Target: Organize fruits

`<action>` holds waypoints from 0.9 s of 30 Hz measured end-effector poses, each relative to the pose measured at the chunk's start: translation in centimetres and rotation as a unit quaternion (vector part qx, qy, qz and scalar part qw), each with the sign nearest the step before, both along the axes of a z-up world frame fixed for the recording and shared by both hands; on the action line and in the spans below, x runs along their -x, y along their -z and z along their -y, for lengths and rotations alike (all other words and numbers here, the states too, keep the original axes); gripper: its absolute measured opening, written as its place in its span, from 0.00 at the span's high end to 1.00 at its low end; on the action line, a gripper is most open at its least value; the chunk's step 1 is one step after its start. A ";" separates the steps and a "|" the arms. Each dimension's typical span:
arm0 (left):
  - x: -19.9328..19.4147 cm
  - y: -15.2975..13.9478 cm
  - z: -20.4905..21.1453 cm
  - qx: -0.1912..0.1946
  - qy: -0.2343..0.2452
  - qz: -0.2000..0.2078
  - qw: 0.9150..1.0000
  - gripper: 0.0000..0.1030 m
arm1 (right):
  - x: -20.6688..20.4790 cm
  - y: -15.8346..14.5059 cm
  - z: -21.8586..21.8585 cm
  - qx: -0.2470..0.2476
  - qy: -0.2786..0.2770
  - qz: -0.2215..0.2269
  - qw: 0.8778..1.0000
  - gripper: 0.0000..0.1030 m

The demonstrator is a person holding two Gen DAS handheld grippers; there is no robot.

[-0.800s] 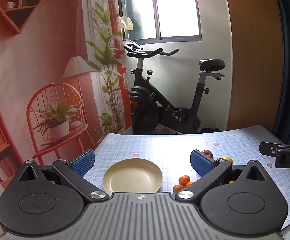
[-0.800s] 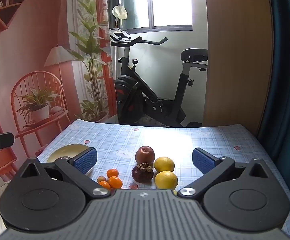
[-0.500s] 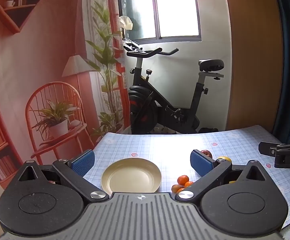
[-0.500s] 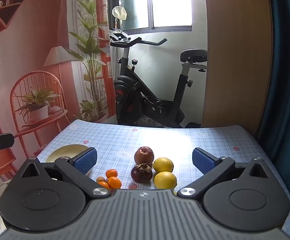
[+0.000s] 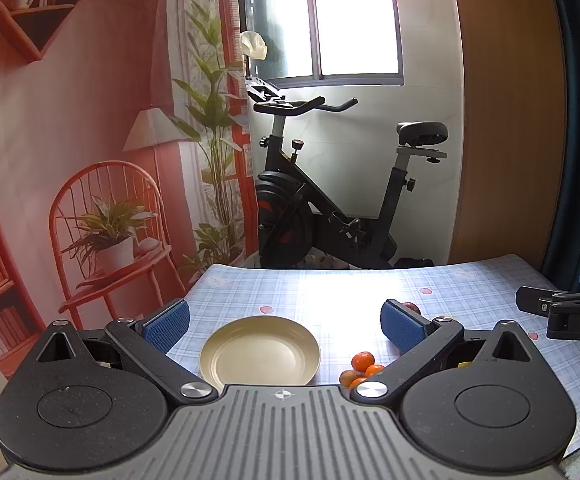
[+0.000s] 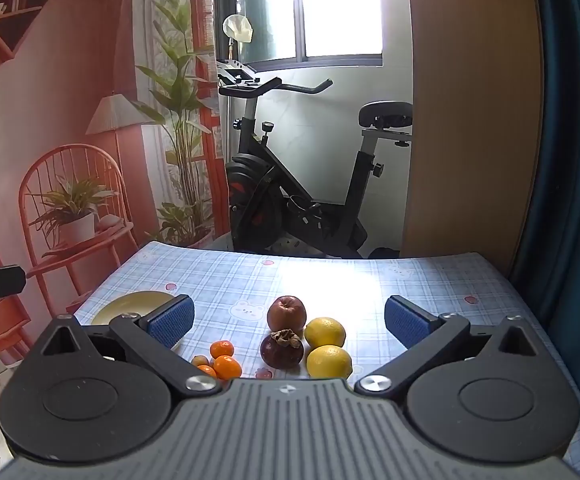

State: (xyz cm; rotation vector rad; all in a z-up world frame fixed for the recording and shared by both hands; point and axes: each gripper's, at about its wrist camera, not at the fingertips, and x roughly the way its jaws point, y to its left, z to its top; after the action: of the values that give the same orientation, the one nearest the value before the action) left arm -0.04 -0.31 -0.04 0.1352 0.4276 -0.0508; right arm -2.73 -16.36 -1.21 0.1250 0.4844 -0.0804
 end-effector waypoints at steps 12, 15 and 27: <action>0.0 0.0 -0.3 0.004 0.006 0.004 1.000 0.01 | -0.1 -0.1 0.2 -0.001 0.004 0.003 1.000 0.00; -0.1 0.2 -0.3 0.004 0.007 0.002 1.000 0.01 | 0.2 -0.3 0.4 -0.002 0.006 0.005 1.000 0.00; 0.0 0.1 -0.5 0.009 0.011 0.002 1.000 0.01 | 0.4 -0.2 0.3 -0.001 0.008 0.007 1.000 0.00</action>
State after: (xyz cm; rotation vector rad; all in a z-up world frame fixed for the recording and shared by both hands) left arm -0.02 0.21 -0.10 0.1233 0.4218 -0.0763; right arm -3.09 -16.67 -1.02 0.1316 0.4697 -0.0950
